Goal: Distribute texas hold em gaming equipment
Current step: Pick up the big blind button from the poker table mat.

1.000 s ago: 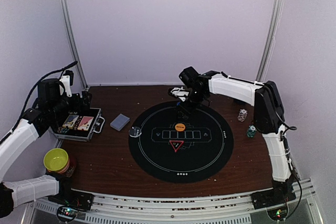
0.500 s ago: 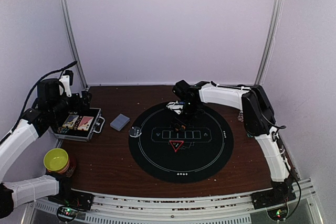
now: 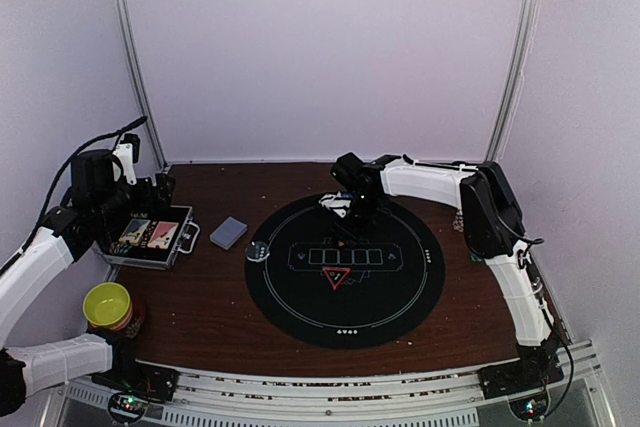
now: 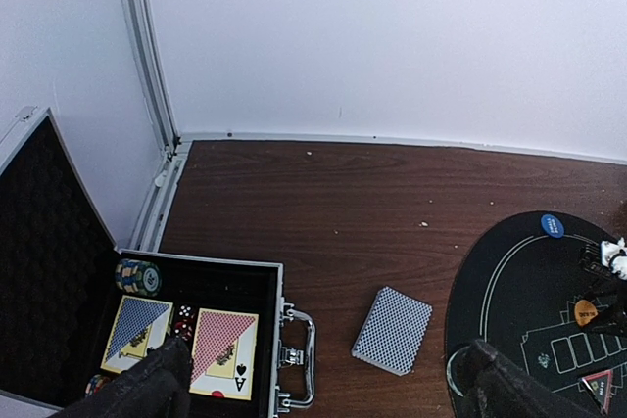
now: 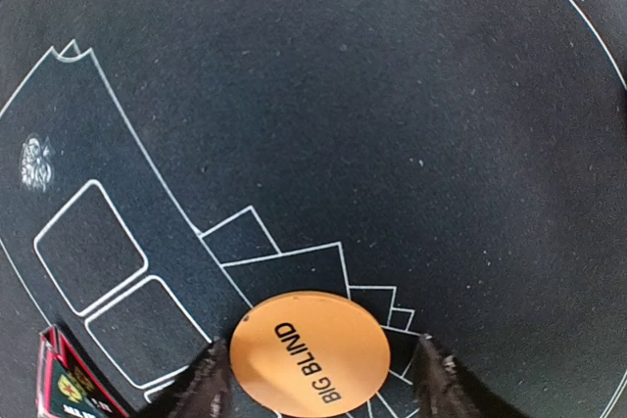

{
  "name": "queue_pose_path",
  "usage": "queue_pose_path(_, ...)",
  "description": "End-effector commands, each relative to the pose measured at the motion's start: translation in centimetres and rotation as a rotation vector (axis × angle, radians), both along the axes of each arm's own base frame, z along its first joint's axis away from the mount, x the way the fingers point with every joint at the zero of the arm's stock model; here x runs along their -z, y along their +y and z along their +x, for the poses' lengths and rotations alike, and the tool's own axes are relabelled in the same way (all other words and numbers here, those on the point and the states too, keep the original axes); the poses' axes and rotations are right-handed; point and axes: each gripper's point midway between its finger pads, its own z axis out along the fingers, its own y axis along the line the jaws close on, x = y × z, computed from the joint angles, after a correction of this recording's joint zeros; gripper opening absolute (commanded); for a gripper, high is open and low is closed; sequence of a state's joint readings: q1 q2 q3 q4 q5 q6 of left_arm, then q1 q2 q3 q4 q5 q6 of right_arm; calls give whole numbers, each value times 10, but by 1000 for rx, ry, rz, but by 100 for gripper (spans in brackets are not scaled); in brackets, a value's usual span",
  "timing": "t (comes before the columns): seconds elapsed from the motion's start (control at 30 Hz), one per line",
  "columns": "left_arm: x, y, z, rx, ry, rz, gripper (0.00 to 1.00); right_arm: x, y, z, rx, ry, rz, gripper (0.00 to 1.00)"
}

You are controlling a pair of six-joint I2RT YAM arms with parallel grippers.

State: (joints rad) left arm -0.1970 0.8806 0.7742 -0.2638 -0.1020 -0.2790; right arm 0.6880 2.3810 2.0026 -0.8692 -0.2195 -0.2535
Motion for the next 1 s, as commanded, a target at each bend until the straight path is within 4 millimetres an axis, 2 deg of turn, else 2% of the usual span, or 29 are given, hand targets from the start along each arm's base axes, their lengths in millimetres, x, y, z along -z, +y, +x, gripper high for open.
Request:
queue_pose_path(0.0, -16, 2, 1, -1, -45, -14, 98, 17, -4, -17, -2, 75, -24, 60)
queue_pose_path(0.1, -16, 2, 1, -2, -46, -13, 98, 18, -5, -19, -6, 70, -35, 59)
queue_pose_path(0.3, -15, 2, 1, -1, -44, -14, 98, 19, -10, -18, 1, 50, -59, 44)
queue_pose_path(0.57, -17, 2, 1, -1, -49, -14, 98, -7, -15, -10, 18, -20, -56, 43)
queue_pose_path(0.83, -17, 2, 1, 2, -48, -16, 98, -34, -43, -17, 6, -60, -67, 43)
queue_pose_path(0.97, -17, 2, 0, -2, -50, -15, 98, -41, -61, -37, -38, -67, -77, 43)
